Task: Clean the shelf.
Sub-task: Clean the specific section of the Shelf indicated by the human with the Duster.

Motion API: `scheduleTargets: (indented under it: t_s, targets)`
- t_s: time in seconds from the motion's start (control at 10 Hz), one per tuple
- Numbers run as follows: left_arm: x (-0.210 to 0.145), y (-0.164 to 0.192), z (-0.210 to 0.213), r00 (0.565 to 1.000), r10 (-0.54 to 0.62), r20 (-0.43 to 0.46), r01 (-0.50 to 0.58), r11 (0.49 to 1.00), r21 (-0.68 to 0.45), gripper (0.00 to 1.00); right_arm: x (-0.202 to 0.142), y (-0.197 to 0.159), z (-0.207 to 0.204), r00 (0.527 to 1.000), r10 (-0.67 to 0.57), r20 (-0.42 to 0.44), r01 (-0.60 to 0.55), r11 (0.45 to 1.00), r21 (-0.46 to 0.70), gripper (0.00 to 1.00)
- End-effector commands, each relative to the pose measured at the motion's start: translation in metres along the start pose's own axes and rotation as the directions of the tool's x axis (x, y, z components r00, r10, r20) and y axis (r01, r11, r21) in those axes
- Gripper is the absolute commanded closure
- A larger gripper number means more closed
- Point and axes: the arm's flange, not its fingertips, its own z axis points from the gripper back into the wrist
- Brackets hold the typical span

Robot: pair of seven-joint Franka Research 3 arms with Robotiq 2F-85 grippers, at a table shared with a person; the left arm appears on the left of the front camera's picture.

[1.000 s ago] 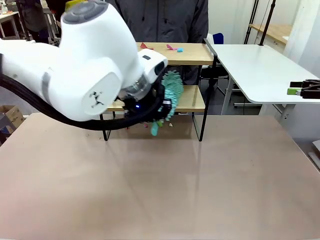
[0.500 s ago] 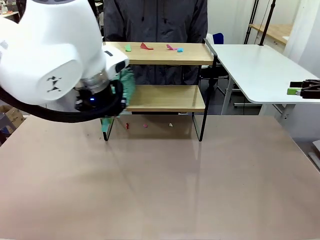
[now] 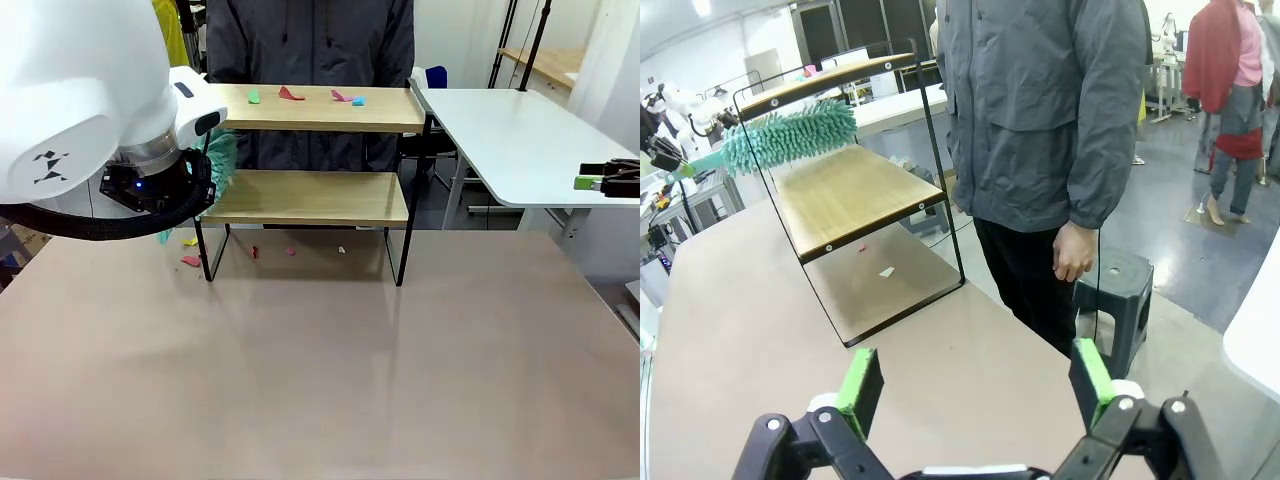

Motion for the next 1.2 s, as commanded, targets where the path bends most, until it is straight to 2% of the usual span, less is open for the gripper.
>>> scheduleTargets:
  t_s: [0.0, 0.1, 0.3, 0.5, 0.6, 0.7, 0.8, 0.9, 1.1]
  targets:
    - [0.003, 0.006, -0.014, 0.999, 0.027, -0.033, -0.026, 0.999, 0.027, 0.87, 0.003, 0.0, -0.001, 1.0, 0.006, 0.0, -0.006, 1.0, 0.0, 0.0]
    - [0.0, 0.0, 0.0, 1.0, 0.0, 0.0, 0.0, 1.0, 0.0, 0.87, 0.003, 0.0, -0.001, 1.0, 0.006, 0.0, -0.006, 1.0, 0.0, 0.0]
    - [0.003, 0.01, 0.023, 0.998, -0.049, 0.028, 0.053, 0.982, -0.183, 0.87, 0.003, 0.0, -0.001, 1.0, 0.006, 0.0, -0.006, 1.0, 0.0, 0.0]
    - [0.002, 0.029, 0.035, 0.986, -0.157, 0.061, 0.168, 0.918, -0.36, 0.87, 0.003, 0.0, -0.001, 1.0, 0.006, 0.0, -0.006, 1.0, 0.0, 0.0]
    - [0.002, 0.037, 0.036, 0.969, -0.237, 0.066, 0.241, 0.866, -0.438, 0.87, 0.003, 0.0, -0.001, 1.0, 0.006, 0.0, -0.006, 1.0, 0.0, 0.0]
    - [0.0, 0.046, 0.038, 0.938, -0.336, 0.083, 0.329, 0.79, -0.517, 0.87, 0.003, 0.0, -0.001, 1.0, 0.006, 0.0, -0.006, 1.0, 0.0, 0.0]
    - [0.001, 0.055, 0.039, 0.892, -0.439, 0.108, 0.415, 0.699, -0.583, 0.87, 0.003, 0.0, -0.001, 1.0, 0.006, 0.0, -0.006, 1.0, 0.0, 0.0]
    - [0.001, 0.065, 0.039, 0.852, -0.508, 0.125, 0.467, 0.632, -0.618, 0.87, 0.003, 0.0, -0.001, 1.0, 0.006, 0.0, -0.006, 1.0, 0.0, 0.0]
    - [0.003, 0.078, 0.045, 0.816, -0.556, 0.16, 0.509, 0.558, -0.655, 0.87, 0.003, 0.0, -0.001, 1.0, 0.006, 0.0, -0.006, 1.0, 0.0, 0.0]
